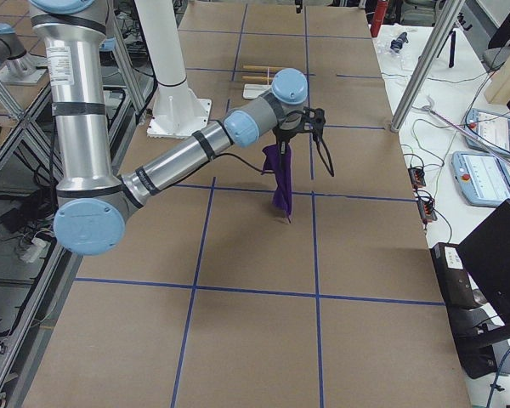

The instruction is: Hang towel on rack

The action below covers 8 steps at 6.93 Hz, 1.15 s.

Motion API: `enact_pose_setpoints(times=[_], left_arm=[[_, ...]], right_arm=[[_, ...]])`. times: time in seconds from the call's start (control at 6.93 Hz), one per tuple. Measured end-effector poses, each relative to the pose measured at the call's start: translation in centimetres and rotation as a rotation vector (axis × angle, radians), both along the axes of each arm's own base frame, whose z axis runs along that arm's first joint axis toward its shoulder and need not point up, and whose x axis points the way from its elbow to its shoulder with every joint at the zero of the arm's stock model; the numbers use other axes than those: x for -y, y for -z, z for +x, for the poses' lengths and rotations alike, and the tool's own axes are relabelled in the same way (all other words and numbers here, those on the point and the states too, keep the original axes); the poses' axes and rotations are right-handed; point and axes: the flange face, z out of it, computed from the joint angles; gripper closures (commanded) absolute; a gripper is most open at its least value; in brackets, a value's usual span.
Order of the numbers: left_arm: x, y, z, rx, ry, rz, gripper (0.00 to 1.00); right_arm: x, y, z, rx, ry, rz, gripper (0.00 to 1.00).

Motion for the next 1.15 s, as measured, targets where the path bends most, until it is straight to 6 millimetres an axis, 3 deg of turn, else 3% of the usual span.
enact_pose_setpoints(times=[0.14, 0.43, 0.58, 0.87, 1.15], left_arm=[[0.1, 3.3, 3.4, -0.089, 0.011, -0.062, 0.0], [1.5, 13.1, 10.6, -0.253, 0.033, -0.261, 0.0], [1.6, 18.5, 14.2, -0.319, 0.027, -0.375, 0.0], [0.4, 27.1, 19.8, -0.407, 0.009, -0.614, 0.0], [-0.4, 32.2, 23.3, -0.438, -0.012, -0.762, 0.0]], right_arm=[[0.9, 5.7, -4.2, 0.031, -0.014, -0.056, 1.0], [0.8, 14.1, -10.6, 0.065, -0.047, -0.106, 1.0], [0.3, 16.9, -13.4, 0.075, -0.053, -0.092, 1.0], [-0.3, 20.9, -17.1, 0.1, -0.047, 0.003, 1.0], [-1.5, 23.3, -19.9, 0.113, -0.01, 0.151, 1.0]])
